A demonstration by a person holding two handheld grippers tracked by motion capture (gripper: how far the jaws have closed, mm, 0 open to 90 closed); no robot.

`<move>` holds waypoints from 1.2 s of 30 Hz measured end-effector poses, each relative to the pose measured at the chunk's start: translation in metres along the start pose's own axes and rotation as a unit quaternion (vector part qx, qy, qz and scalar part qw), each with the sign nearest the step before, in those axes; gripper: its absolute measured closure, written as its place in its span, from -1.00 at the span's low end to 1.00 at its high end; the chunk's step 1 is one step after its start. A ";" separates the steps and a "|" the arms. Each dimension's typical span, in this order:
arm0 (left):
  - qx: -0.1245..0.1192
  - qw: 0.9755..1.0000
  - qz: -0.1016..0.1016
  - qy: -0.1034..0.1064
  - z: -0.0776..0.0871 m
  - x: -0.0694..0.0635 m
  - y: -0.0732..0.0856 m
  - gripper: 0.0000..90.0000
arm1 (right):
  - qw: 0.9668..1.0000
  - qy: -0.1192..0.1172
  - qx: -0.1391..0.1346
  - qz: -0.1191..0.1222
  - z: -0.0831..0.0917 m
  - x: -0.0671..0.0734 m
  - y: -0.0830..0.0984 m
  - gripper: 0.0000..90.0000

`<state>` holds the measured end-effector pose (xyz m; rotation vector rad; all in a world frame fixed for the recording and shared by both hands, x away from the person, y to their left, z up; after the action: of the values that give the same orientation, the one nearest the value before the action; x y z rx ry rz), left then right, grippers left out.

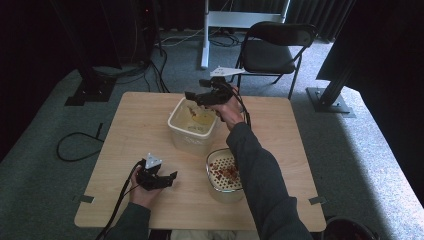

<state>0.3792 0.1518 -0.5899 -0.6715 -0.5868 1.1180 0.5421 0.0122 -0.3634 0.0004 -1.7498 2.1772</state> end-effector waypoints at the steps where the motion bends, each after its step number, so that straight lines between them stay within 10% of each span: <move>1: 0.000 1.000 0.000 0.000 0.000 0.000 0.000 -0.48 | 1.000 0.001 0.001 0.000 0.000 0.000 0.001 -0.77; 16: 0.000 1.000 0.001 -0.002 0.000 0.000 0.000 -0.48 | 1.000 0.023 0.016 0.011 0.024 0.001 0.003 -0.75; 36: 0.006 1.000 -0.002 -0.005 -0.002 0.000 0.002 -0.48 | 0.995 0.100 0.011 -0.017 0.134 -0.020 0.062 -0.70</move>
<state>0.3796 0.1520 -0.5928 -0.6544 -0.5895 1.1218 0.5152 -0.1313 -0.3947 -0.1745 -1.6030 2.0943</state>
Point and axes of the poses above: each handheld gripper's, and its own axes: z roughly backward along the jaws, y roughly out of its underside, x roughly to its left, the point moved 9 cm from there along -z, roughly forward along the jaws, and after that the axes turned 15 degrees about -y, right-handed, at the moved point
